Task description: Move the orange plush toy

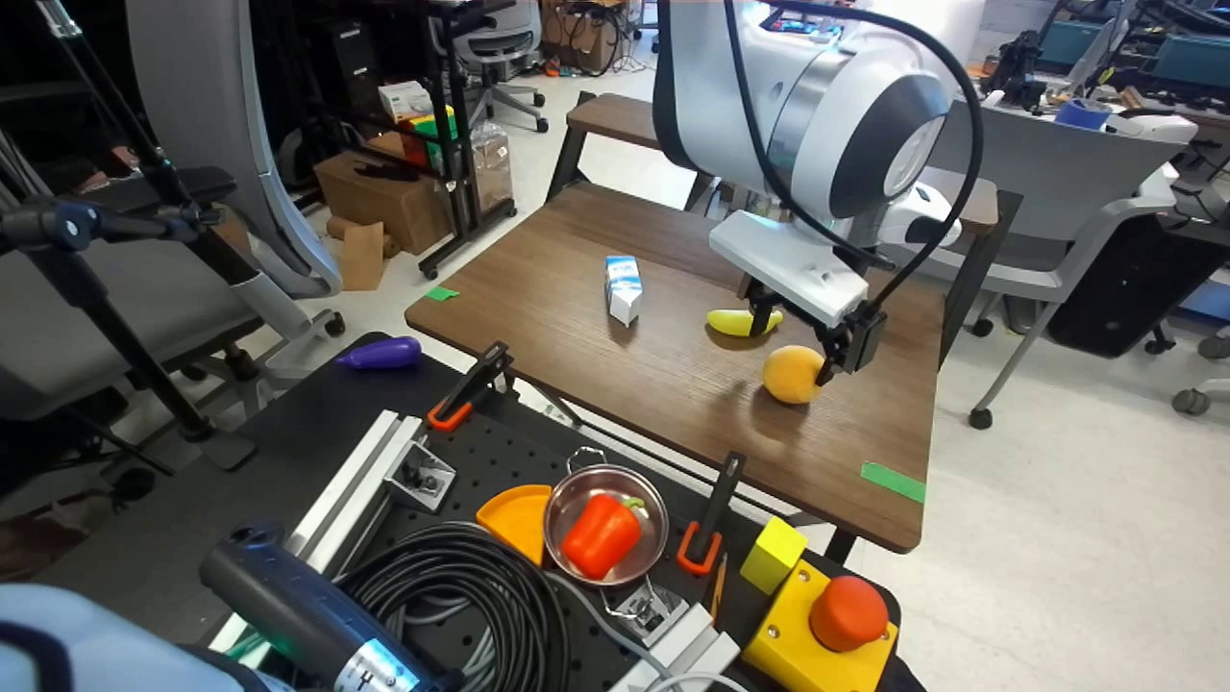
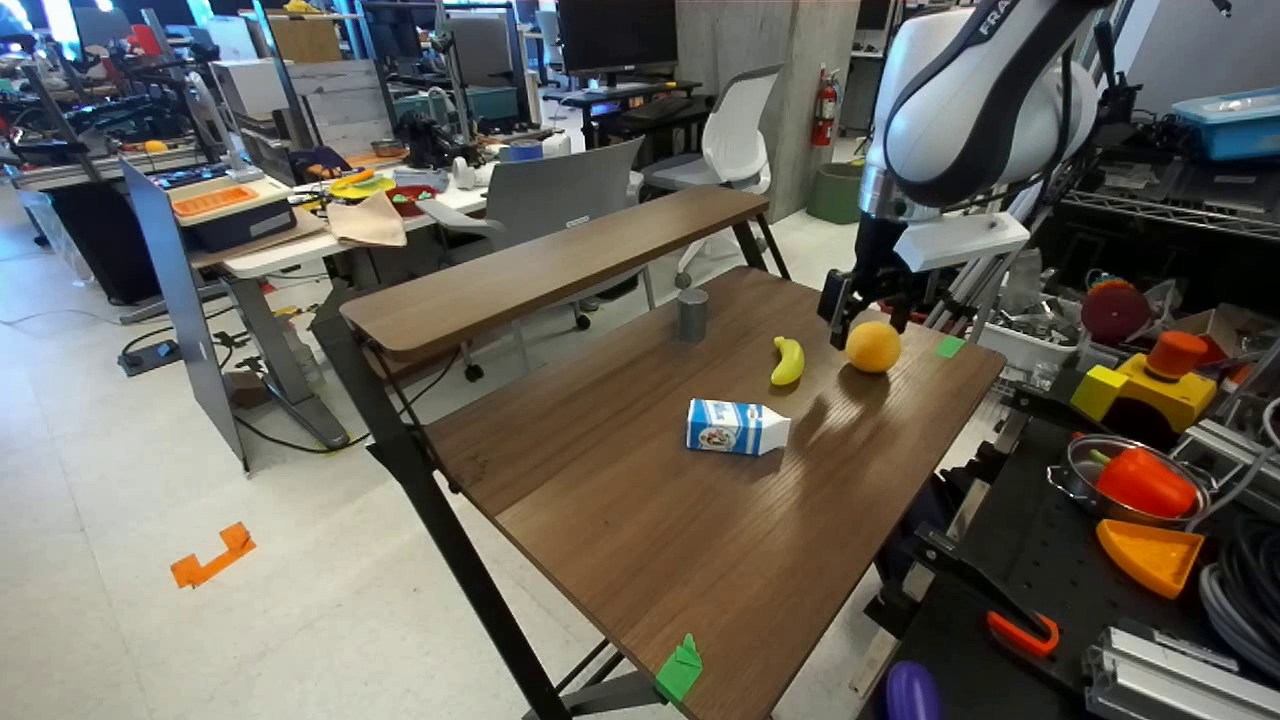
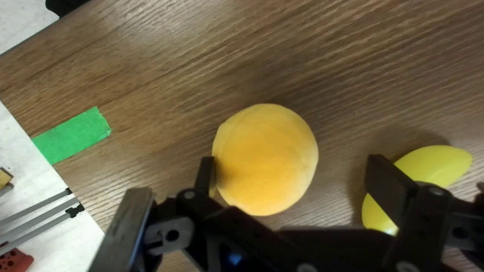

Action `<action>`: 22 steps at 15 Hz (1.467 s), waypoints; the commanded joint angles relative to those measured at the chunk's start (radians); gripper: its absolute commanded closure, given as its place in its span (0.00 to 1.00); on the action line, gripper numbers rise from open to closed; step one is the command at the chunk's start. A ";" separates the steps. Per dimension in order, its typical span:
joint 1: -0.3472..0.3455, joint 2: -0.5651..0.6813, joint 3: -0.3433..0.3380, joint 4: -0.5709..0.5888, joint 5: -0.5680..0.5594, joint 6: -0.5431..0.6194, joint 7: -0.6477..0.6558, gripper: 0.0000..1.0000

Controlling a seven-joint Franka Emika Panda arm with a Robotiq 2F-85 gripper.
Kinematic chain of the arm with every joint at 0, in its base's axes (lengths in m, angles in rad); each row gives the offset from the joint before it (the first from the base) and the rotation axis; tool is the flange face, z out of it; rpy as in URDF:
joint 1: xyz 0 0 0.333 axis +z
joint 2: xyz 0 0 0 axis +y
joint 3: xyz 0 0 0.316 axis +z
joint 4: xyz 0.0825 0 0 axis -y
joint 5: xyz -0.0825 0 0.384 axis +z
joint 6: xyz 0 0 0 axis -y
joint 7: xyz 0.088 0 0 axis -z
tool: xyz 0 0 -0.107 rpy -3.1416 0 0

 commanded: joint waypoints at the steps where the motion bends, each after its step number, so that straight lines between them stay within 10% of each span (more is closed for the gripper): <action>1: -0.005 0.052 0.003 0.006 0.032 0.084 -0.007 0.00; 2: -0.005 0.068 0.004 0.012 0.036 0.098 -0.005 0.25; 13: 0.045 0.052 -0.036 -0.011 0.006 0.148 0.007 0.97; 22: 0.233 -0.124 -0.154 -0.074 -0.074 0.108 0.099 0.94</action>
